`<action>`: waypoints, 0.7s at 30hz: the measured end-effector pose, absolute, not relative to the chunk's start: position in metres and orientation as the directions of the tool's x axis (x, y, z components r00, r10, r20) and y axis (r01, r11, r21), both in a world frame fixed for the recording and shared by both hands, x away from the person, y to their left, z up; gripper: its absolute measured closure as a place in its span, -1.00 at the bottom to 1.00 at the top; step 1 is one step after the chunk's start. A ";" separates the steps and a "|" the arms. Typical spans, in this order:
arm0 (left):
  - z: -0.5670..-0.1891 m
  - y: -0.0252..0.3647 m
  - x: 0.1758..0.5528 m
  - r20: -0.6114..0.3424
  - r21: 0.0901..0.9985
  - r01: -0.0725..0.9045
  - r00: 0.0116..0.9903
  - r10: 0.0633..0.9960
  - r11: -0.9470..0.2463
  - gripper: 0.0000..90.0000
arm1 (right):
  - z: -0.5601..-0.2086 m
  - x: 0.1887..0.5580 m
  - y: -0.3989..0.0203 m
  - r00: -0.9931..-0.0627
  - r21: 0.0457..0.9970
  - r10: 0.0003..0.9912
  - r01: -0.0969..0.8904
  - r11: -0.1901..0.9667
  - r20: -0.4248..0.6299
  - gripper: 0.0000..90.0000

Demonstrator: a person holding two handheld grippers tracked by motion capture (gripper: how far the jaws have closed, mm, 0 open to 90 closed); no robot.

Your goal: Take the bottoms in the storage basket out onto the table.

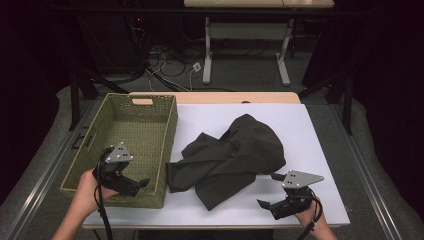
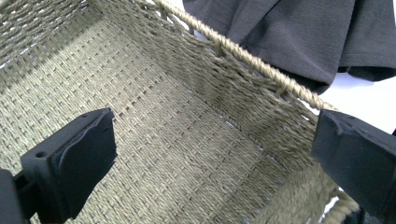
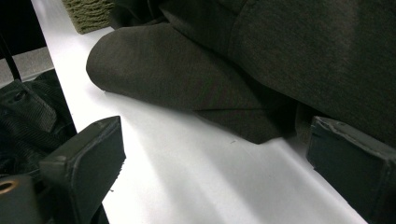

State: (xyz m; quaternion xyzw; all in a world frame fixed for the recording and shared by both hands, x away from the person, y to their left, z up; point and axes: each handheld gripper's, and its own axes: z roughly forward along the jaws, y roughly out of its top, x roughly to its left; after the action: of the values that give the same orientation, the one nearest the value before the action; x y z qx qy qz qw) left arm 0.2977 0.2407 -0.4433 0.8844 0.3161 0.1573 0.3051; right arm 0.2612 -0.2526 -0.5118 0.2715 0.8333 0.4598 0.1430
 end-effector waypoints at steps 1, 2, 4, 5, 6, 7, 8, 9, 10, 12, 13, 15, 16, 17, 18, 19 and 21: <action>-0.444 0.242 0.297 0.085 0.639 0.464 0.750 0.656 -0.613 -1.00 | -0.512 0.261 -0.252 -0.811 0.844 0.585 0.319 0.431 0.007 -0.91; -0.444 0.242 0.296 0.081 0.641 0.465 0.750 0.657 -0.611 -1.00 | -0.512 0.261 -0.252 -0.812 0.845 0.583 0.317 0.431 0.007 -0.91; -0.445 0.244 0.294 0.081 0.645 0.466 0.747 0.660 -0.606 -1.00 | -0.511 0.260 -0.252 -0.811 0.845 0.586 0.320 0.428 0.010 -0.91; -0.446 0.244 0.292 0.082 0.649 0.466 0.742 0.665 -0.601 -1.00 | -0.511 0.260 -0.252 -0.811 0.845 0.586 0.317 0.430 0.007 -0.91; -0.446 0.245 0.291 0.083 0.648 0.465 0.745 0.662 -0.604 -1.00 | -0.511 0.261 -0.252 -0.811 0.846 0.585 0.316 0.430 0.006 -0.91; -0.448 0.245 0.290 0.084 0.656 0.461 0.742 0.665 -0.597 -1.00 | -0.511 0.261 -0.253 -0.814 0.843 0.581 0.319 0.433 0.010 -0.91; -0.449 0.245 0.289 0.080 0.659 0.465 0.738 0.670 -0.592 -1.00 | -0.511 0.261 -0.253 -0.814 0.843 0.580 0.321 0.432 0.013 -0.91; -0.449 0.246 0.288 0.083 0.660 0.461 0.740 0.668 -0.593 -1.00 | -0.511 0.261 -0.253 -0.816 0.843 0.578 0.319 0.432 0.012 -0.91; -0.450 0.246 0.287 0.072 0.660 0.469 0.738 0.671 -0.587 -1.00 | -0.512 0.262 -0.253 -0.815 0.844 0.580 0.317 0.432 0.010 -0.91; -0.452 0.247 0.285 0.069 0.664 0.470 0.736 0.673 -0.582 -1.00 | -0.512 0.261 -0.253 -0.814 0.843 0.581 0.320 0.432 0.011 -0.91; -0.453 0.247 0.285 0.070 0.669 0.467 0.736 0.674 -0.579 -1.00 | -0.512 0.261 -0.252 -0.816 0.843 0.578 0.317 0.435 0.008 -0.91; -0.454 0.249 0.283 0.059 0.674 0.472 0.732 0.678 -0.568 -1.00 | -0.512 0.261 -0.252 -0.816 0.843 0.577 0.315 0.435 0.007 -0.90; -0.456 0.251 0.282 0.056 0.682 0.471 0.729 0.682 -0.559 -1.00 | -0.512 0.261 -0.252 -0.817 0.842 0.577 0.317 0.437 0.008 -0.90; -0.457 0.252 0.282 0.048 0.686 0.477 0.724 0.688 -0.550 -1.00 | -0.512 0.261 -0.252 -0.817 0.842 0.576 0.316 0.437 0.008 -0.90; -0.458 0.254 0.281 0.037 0.692 0.481 0.721 0.692 -0.538 -1.00 | -0.512 0.261 -0.252 -0.815 0.842 0.579 0.319 0.435 0.010 -0.90; -0.459 0.255 0.280 0.029 0.700 0.484 0.715 0.698 -0.525 -1.00 | -0.512 0.261 -0.252 -0.815 0.843 0.580 0.318 0.435 0.008 -0.91; -0.461 0.257 0.278 0.025 0.717 0.480 0.708 0.706 -0.506 -1.00 | -0.512 0.261 -0.253 -0.811 0.842 0.585 0.325 0.431 0.013 -0.91</action>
State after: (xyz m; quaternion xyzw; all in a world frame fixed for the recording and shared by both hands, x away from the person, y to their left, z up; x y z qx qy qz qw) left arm 0.2779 0.2573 -0.4613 0.8530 0.3477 0.1593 0.3552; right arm 0.2612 -0.2527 -0.5120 0.2728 0.8340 0.4581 0.1420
